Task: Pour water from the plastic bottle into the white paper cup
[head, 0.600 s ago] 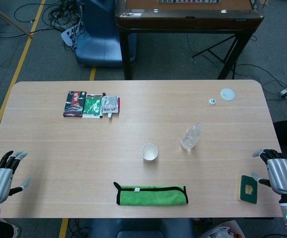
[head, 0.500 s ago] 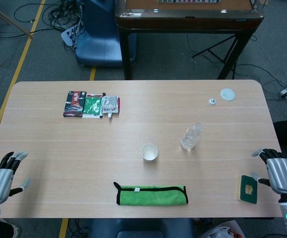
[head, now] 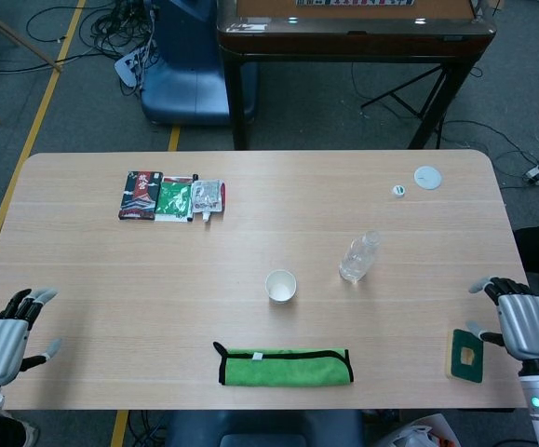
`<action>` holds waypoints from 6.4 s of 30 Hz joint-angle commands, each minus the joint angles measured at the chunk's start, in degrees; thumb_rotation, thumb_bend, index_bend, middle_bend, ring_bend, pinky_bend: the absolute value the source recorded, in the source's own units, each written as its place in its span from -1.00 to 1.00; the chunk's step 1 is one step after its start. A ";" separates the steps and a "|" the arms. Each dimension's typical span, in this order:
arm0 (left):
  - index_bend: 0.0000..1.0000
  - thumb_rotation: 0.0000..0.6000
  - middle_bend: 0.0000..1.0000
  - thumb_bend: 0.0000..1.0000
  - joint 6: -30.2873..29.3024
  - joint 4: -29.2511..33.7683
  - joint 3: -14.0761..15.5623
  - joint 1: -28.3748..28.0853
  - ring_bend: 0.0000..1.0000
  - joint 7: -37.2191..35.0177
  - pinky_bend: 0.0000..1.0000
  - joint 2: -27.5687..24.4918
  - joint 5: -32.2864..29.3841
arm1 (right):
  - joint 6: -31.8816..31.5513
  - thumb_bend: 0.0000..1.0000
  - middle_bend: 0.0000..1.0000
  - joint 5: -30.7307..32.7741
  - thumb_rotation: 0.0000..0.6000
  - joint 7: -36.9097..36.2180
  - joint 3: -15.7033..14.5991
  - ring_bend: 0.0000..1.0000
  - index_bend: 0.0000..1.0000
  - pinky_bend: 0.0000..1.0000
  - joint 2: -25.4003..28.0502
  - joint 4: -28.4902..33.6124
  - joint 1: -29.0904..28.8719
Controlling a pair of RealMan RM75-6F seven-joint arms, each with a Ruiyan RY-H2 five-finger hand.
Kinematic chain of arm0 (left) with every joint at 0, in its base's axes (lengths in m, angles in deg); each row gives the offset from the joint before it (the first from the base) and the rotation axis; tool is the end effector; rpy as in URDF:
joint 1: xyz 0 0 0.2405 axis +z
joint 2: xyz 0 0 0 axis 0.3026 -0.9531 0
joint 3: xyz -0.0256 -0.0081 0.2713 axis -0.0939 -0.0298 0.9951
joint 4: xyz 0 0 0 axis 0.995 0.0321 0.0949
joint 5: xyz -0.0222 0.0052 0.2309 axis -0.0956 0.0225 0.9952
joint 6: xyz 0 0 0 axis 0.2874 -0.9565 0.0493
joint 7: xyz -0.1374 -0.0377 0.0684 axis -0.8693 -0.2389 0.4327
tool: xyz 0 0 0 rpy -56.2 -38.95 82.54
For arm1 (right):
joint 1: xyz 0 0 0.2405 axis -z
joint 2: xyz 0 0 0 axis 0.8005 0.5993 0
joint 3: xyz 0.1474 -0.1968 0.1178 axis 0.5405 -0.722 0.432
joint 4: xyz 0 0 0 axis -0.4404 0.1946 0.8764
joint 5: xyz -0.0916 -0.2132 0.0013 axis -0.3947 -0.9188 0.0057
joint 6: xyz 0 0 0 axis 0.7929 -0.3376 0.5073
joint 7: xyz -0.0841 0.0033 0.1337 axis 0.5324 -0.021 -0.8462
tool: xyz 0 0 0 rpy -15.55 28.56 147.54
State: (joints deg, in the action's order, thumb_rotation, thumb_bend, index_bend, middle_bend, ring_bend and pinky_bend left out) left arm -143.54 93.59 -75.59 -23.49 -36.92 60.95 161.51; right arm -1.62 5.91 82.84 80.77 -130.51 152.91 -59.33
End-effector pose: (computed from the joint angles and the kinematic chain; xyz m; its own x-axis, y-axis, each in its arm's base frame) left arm -0.3351 0.1978 0.1268 0.4771 0.0374 0.8781 0.8787 -0.0392 -0.4757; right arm -0.3478 -0.2122 0.1348 0.4132 -0.0487 0.9093 -0.9092 0.0332 0.4150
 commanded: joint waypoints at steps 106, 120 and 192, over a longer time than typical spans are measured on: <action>-0.66 1.00 -0.58 -0.55 0.81 2.07 0.56 0.66 -0.72 -3.57 -0.12 -2.16 -0.52 | 26.43 -1.00 -0.35 1.06 1.00 -45.22 4.09 -0.56 -0.54 -0.47 -31.28 -38.19 -27.34; -0.65 1.00 -0.58 -0.55 1.28 2.21 0.67 0.65 -0.72 -3.31 -0.12 -2.26 -0.89 | 27.21 -0.98 -0.15 1.68 1.00 -45.71 4.03 -0.40 -0.28 -0.32 -31.33 -38.57 -27.62; -0.65 1.00 -0.58 -0.55 0.29 3.22 -0.52 1.02 -0.72 -5.45 -0.12 -4.01 -1.93 | 32.90 -0.69 0.28 30.12 1.00 22.23 7.79 0.02 0.22 0.00 -21.43 -10.66 -39.62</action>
State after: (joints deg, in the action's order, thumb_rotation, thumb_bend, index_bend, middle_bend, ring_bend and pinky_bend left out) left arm -143.25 96.81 -76.11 -22.48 -42.38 56.94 159.58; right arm 31.70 34.71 103.19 89.03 -152.33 141.33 -98.16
